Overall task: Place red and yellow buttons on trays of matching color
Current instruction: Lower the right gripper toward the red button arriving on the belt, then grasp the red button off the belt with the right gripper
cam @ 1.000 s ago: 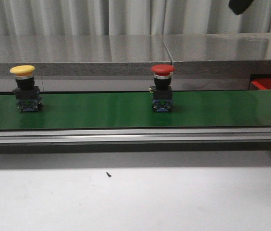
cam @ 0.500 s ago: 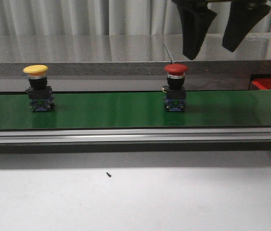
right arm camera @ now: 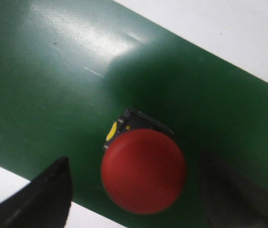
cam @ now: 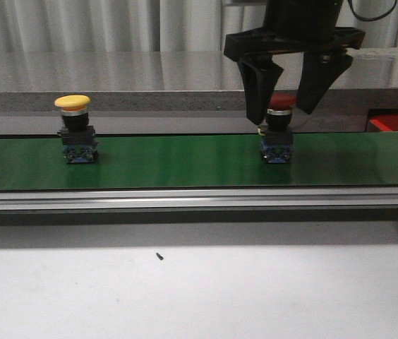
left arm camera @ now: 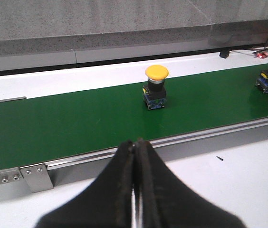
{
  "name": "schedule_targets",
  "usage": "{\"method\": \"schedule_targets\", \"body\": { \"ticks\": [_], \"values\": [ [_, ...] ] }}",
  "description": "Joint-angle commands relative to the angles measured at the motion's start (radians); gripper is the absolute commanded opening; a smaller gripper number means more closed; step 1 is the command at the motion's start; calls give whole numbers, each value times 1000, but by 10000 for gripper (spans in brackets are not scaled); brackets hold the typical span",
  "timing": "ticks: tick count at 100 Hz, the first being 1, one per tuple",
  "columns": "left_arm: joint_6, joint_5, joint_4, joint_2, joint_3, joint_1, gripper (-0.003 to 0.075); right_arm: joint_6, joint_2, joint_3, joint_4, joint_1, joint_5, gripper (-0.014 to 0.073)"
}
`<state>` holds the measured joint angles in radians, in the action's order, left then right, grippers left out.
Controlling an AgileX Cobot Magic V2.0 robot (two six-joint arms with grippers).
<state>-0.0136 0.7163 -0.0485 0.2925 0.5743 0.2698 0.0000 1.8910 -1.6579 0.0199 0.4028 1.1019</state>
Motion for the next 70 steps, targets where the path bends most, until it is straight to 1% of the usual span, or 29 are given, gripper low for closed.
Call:
{"method": "schedule_targets", "body": {
  "ticks": [1,8,15,31,45,59,70],
  "values": [
    [-10,-69,-12,8,24,7,-19,-9,-41,-34,8,-1,-41,402],
    [-10,-69,-12,8,24,7,-19,-9,-41,-34,8,-1,-65,290],
    [-10,-69,-12,8,24,7,-19,-9,-41,-34,8,-1,-83,234],
    [-10,-69,-12,8,24,7,-19,-9,-46,-34,8,-2,-82,230],
    [-10,-69,-12,8,24,7,-19,10,-93,-33,7,-16,-83,230],
    [-10,-69,-12,8,24,7,-19,11,-163,-32,7,-74,-60,230],
    [-10,-69,-12,8,24,7,-19,11,-210,-32,7,-150,-29,230]
  ]
}}
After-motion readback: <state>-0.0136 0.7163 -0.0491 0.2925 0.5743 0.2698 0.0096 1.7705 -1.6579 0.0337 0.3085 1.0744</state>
